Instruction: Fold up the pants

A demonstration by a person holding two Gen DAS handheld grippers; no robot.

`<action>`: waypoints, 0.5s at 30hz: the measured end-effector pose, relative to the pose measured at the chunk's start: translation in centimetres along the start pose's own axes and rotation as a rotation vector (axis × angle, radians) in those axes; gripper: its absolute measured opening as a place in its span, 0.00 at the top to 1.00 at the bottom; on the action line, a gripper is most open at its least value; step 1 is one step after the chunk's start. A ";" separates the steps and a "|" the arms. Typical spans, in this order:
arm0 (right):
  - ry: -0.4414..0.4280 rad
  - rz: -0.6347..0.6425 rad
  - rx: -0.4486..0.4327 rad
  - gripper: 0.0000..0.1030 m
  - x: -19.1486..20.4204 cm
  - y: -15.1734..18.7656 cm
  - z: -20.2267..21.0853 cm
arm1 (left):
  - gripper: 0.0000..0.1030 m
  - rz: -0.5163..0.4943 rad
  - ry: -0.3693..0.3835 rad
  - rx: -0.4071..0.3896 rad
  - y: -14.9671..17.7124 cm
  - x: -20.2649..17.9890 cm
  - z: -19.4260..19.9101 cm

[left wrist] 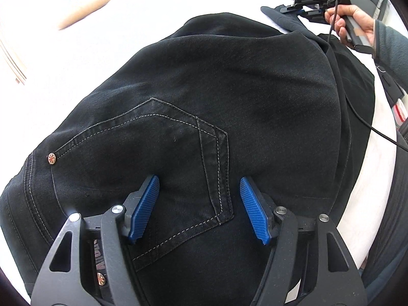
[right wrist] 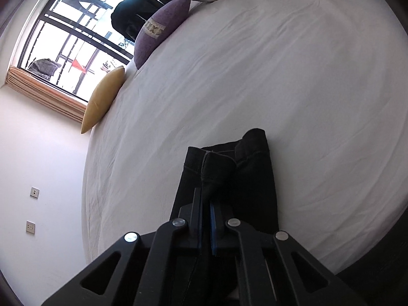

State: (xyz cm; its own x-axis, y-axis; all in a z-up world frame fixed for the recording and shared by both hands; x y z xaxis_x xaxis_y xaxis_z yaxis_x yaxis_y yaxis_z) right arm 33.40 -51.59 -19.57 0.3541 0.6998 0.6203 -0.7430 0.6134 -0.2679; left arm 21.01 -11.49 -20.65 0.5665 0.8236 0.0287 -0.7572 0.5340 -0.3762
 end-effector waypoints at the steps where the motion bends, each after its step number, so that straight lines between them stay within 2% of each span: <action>1: -0.008 0.004 -0.012 0.96 0.6 -0.3 0.7 | 0.38 0.002 -0.002 0.000 -0.1 0.0 0.0; 5: -0.047 0.027 -0.092 0.96 3.1 -2.2 5.2 | 0.38 0.012 -0.003 -0.004 0.8 0.4 0.4; 9: -0.116 0.020 -0.224 0.96 3.2 -2.2 12.7 | 0.38 0.037 -0.002 -0.008 1.4 0.8 0.8; 12: -0.130 -0.048 -0.305 0.96 -0.4 0.4 17.9 | 0.37 0.050 -0.007 -0.006 1.4 1.1 0.8; 15: -0.103 -0.168 -0.355 0.96 -6.7 5.2 20.9 | 0.37 0.058 -0.004 -0.002 1.3 1.2 0.8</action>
State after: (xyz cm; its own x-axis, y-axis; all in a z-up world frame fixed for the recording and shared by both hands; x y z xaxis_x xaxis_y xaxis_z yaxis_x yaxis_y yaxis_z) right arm 15.34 -60.74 -9.68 0.3813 0.5501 0.7430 -0.4309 0.8168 -0.3836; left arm 20.43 -9.66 -20.40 0.5205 0.8538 0.0109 -0.7880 0.4853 -0.3788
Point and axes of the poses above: each gripper's, at about its wrist camera, not at the fingertips, and z roughly against the way its jaws point, x to its left, y to its underside, the point moved 5 cm from there along -z, roughly the way its jaws point, and after that the axes turned 3 degrees about x, right-handed, at the moved point
